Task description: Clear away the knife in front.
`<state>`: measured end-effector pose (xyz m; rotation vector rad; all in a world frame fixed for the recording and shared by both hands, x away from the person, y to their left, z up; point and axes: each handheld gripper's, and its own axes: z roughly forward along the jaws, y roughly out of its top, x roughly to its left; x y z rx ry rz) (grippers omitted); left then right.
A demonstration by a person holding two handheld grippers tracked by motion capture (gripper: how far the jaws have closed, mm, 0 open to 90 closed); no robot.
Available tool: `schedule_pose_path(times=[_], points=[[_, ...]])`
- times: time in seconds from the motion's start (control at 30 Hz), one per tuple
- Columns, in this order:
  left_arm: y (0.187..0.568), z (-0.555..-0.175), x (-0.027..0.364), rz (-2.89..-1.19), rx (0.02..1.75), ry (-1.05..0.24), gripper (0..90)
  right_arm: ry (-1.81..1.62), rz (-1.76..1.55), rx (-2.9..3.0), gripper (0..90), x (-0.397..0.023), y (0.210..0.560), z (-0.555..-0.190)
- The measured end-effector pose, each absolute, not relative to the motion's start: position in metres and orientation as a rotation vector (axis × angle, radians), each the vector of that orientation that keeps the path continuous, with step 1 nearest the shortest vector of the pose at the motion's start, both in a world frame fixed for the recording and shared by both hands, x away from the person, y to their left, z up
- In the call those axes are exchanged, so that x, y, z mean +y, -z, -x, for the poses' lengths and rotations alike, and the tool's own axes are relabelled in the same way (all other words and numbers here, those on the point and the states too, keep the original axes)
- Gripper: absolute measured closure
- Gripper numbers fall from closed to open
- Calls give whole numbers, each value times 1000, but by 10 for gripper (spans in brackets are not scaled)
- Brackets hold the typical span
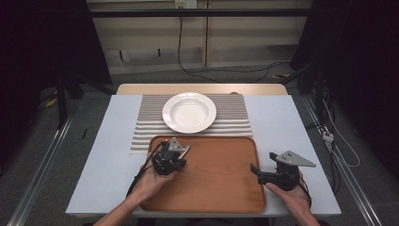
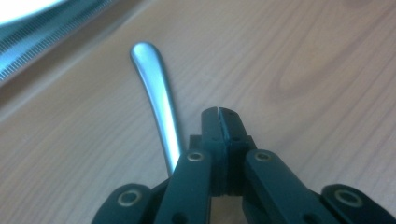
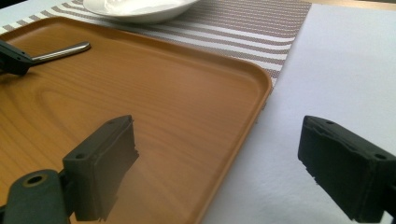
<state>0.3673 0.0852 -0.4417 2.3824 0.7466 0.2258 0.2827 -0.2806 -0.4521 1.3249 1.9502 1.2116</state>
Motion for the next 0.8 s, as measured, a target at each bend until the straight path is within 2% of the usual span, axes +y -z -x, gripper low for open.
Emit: schedule_pose_path(times=[0.8], points=[[441, -375, 91, -2379, 799, -228, 900, -1206, -1324, 1959, 109, -278, 454, -285]])
